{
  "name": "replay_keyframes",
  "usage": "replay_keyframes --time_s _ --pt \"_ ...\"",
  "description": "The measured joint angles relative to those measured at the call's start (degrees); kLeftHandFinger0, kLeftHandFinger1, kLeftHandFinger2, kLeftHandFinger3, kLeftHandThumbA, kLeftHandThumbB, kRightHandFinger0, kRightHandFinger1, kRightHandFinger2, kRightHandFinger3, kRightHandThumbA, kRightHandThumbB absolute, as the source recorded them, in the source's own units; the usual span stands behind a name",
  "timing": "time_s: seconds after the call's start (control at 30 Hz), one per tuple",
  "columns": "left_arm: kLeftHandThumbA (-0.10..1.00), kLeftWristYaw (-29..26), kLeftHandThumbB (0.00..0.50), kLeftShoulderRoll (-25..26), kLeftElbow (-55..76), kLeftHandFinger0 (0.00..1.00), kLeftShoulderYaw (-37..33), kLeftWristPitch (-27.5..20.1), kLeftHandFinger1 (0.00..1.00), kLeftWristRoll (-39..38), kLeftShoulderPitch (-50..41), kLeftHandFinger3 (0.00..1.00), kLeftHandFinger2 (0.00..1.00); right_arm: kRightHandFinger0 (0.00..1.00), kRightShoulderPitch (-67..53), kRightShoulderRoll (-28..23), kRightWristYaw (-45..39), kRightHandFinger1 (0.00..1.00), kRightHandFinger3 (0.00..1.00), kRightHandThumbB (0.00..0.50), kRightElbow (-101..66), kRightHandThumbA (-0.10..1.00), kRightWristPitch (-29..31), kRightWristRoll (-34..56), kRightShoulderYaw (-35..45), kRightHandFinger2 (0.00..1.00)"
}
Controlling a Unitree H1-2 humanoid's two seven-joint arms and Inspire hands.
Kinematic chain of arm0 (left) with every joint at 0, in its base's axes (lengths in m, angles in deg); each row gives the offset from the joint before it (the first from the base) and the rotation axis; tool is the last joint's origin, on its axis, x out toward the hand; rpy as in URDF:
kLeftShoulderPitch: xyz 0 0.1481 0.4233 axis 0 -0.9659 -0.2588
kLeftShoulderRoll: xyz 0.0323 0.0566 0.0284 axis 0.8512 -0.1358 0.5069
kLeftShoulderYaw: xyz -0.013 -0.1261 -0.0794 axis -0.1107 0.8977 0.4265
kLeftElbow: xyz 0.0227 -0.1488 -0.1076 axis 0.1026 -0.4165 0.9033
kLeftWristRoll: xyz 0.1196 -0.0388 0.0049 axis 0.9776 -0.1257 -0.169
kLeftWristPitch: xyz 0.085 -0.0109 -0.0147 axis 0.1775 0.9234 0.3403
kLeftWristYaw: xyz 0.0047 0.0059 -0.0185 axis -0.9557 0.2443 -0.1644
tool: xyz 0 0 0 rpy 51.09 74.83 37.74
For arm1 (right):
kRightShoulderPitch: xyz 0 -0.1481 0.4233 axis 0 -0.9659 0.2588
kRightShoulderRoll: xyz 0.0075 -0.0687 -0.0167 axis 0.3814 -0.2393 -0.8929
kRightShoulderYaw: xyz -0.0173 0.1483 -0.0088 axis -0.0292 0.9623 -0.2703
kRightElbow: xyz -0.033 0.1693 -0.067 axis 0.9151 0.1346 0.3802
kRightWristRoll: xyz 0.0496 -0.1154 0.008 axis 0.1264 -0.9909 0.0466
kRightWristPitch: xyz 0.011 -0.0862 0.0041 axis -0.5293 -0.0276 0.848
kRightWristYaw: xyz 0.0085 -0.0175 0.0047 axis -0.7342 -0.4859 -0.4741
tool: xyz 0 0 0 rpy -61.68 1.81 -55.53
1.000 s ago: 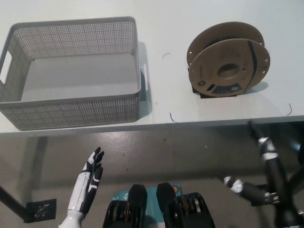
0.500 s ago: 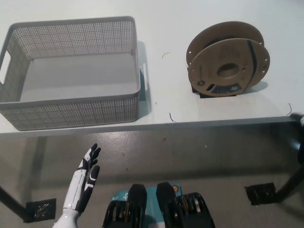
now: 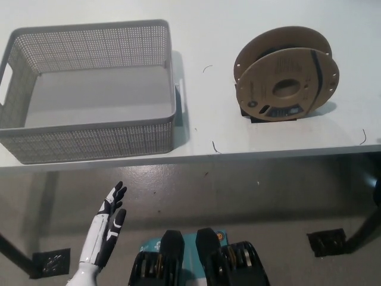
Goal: Use the right hand to pick up a 3d printing filament and place it into a container on the left side
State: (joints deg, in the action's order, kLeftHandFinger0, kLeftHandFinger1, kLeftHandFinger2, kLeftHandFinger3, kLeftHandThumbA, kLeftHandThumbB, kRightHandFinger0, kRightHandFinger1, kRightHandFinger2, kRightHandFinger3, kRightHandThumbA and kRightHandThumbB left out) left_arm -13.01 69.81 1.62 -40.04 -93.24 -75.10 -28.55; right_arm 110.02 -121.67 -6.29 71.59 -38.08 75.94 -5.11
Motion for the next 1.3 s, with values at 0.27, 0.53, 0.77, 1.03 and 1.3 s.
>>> replay_keyframes --time_s 0.27,0.53,0.77,1.03,1.3 --pt "1.0 0.0 0.133 0.5 -1.0 1.0 -0.4 0.0 1.0 0.9 0.0 1.0 1.0 1.0 11.4 0.0 -9.8 1.0 1.0 0.358 8.9 1.0 -5.6 -0.9 -9.8 1.0" --pt "1.0 0.0 0.152 0.7 -1.1 1.0 -1.2 0.0 1.0 1.7 0.0 1.0 1.0 1.0 23.3 3.9 -19.1 1.0 1.0 0.322 17.5 1.0 -8.6 -2.8 -17.4 1.0" --pt "1.0 0.0 0.162 0.9 -1.1 1.0 -1.8 0.0 1.0 2.7 -0.1 1.0 1.0 1.0 29.3 8.9 -23.4 1.0 1.0 0.443 23.3 1.0 -9.4 -5.2 -21.1 1.0" --pt "1.0 0.0 0.153 1.0 -1.1 1.0 -2.2 0.0 1.0 3.1 -0.2 1.0 1.0 1.0 32.4 13.3 -25.4 1.0 1.0 0.39 30.4 1.0 -9.5 -8.0 -22.9 1.0" --pt "1.0 0.0 0.141 1.0 -1.1 1.0 -2.5 0.0 1.0 3.2 -0.8 1.0 1.0 1.0 34.1 15.5 -25.3 1.0 1.0 0.404 36.1 1.0 -9.5 -12.3 -26.1 1.0"
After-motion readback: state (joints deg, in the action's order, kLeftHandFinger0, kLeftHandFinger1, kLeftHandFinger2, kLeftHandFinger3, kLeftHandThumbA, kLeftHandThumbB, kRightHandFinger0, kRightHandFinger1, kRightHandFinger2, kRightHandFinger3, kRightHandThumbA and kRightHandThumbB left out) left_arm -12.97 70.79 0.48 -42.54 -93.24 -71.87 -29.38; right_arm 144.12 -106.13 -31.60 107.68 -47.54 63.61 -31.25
